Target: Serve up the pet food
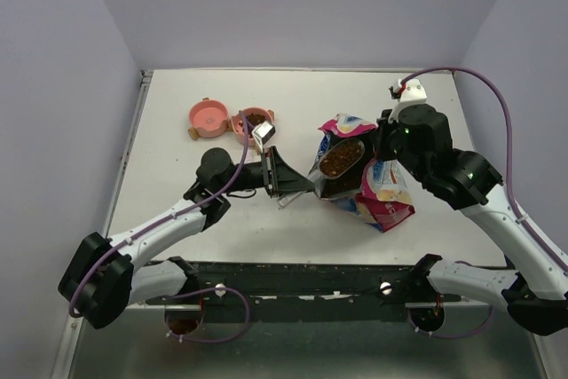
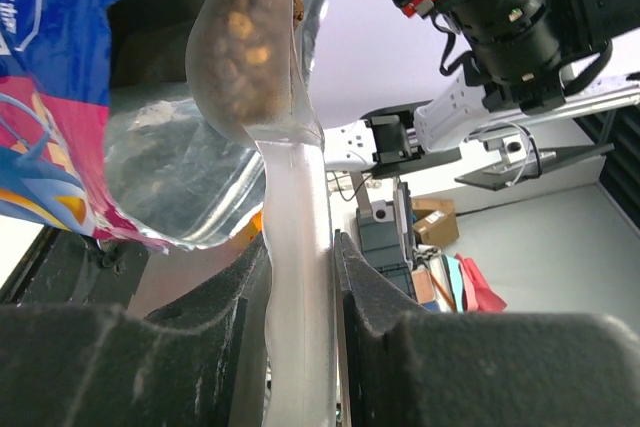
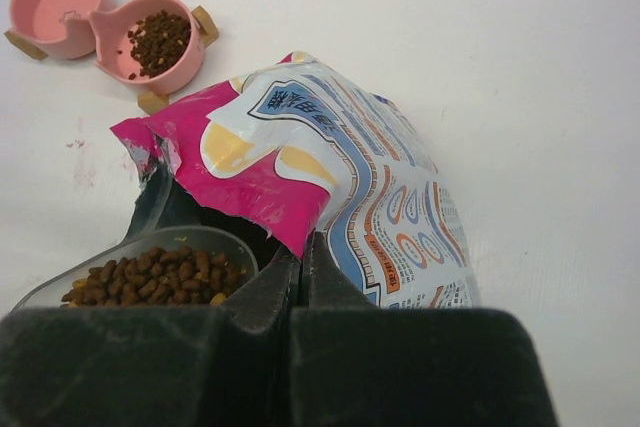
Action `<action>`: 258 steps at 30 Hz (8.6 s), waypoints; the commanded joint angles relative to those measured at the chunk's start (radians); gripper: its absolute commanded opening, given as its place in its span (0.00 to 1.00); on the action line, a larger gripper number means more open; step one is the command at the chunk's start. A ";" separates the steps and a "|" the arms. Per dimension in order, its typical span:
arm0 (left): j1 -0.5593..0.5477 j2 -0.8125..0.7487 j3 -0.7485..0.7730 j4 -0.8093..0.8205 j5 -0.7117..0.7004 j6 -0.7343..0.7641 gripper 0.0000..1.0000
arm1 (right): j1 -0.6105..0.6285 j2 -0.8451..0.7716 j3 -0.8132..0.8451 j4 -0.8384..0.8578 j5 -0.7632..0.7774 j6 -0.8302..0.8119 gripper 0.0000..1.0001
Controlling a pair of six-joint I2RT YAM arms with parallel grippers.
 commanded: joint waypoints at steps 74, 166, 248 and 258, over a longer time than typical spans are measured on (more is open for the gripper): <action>1.063 0.378 0.074 -0.086 0.176 0.175 0.00 | 0.005 -0.094 0.048 0.081 0.017 -0.002 0.01; 0.704 0.753 1.352 -1.958 -0.687 0.488 0.00 | 0.005 -0.133 0.031 0.080 0.026 0.005 0.00; 0.449 -0.049 -0.213 -1.114 -0.202 0.661 0.32 | 0.005 -0.049 0.077 0.066 -0.083 0.075 0.01; 0.449 -0.029 -0.115 -1.234 -0.315 0.722 0.61 | 0.005 -0.061 0.057 0.068 -0.082 0.078 0.01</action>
